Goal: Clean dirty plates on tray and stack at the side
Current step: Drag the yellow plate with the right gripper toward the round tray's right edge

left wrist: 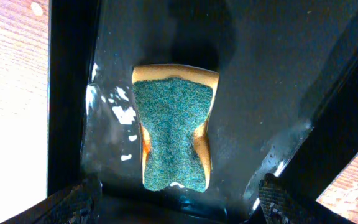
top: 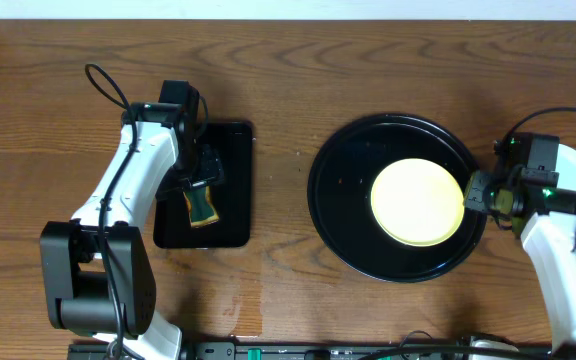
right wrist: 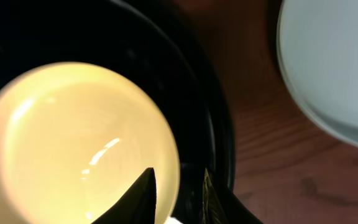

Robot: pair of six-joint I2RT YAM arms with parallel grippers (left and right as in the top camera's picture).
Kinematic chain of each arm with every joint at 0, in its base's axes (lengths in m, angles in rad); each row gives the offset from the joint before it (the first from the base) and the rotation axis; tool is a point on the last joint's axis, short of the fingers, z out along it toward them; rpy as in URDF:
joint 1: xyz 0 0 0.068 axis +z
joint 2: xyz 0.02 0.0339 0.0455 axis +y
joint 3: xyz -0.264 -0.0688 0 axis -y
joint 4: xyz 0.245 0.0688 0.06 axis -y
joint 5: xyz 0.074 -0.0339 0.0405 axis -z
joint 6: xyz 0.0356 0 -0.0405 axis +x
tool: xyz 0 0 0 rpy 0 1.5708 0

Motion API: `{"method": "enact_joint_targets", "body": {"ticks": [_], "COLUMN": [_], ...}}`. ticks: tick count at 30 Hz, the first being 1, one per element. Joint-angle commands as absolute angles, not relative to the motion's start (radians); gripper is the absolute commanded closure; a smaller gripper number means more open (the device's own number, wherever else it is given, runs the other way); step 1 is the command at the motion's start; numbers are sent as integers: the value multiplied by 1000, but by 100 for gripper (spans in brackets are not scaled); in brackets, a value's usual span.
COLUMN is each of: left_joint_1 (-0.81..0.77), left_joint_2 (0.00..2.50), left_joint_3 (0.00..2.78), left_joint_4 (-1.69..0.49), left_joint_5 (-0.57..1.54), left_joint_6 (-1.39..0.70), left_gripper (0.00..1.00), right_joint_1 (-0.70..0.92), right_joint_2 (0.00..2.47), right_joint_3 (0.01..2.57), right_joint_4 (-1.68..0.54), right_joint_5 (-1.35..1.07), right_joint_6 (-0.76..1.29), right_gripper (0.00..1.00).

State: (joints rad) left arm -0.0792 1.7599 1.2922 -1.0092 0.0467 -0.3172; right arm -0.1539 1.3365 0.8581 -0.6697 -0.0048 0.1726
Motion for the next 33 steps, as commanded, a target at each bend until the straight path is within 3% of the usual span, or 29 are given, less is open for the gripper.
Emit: {"method": "enact_joint_targets", "body": {"ticks": [1, 8, 13, 17, 22, 29, 33], "left_joint_1": [-75, -75, -75, -75, -75, -75, -75], "left_joint_2": [1762, 1762, 1762, 1762, 1762, 1762, 1762], "left_joint_3": [1293, 1293, 1293, 1293, 1293, 1293, 1293], "left_joint_4": [-1011, -1011, -1011, -1011, -1011, -1011, -1011], "left_joint_5": [41, 41, 41, 41, 41, 41, 41], "left_joint_6": [-318, -318, -318, -318, -318, -318, -318], "left_gripper": [18, 18, 18, 18, 18, 18, 18], "right_joint_1": [-176, -176, -176, -176, -176, -177, -189], "right_joint_2": [1404, 1562, 1636, 1641, 1654, 1704, 1691], "right_joint_3": [875, 875, 875, 875, 860, 854, 857], "right_joint_4": [-669, -638, -567, -554, -537, -516, -509], "right_joint_5": [-111, -119, -80, -79, -76, -75, -95], "right_joint_6": [185, 164, 172, 190, 190, 227, 238], "right_gripper": [76, 67, 67, 89, 84, 99, 99]}}
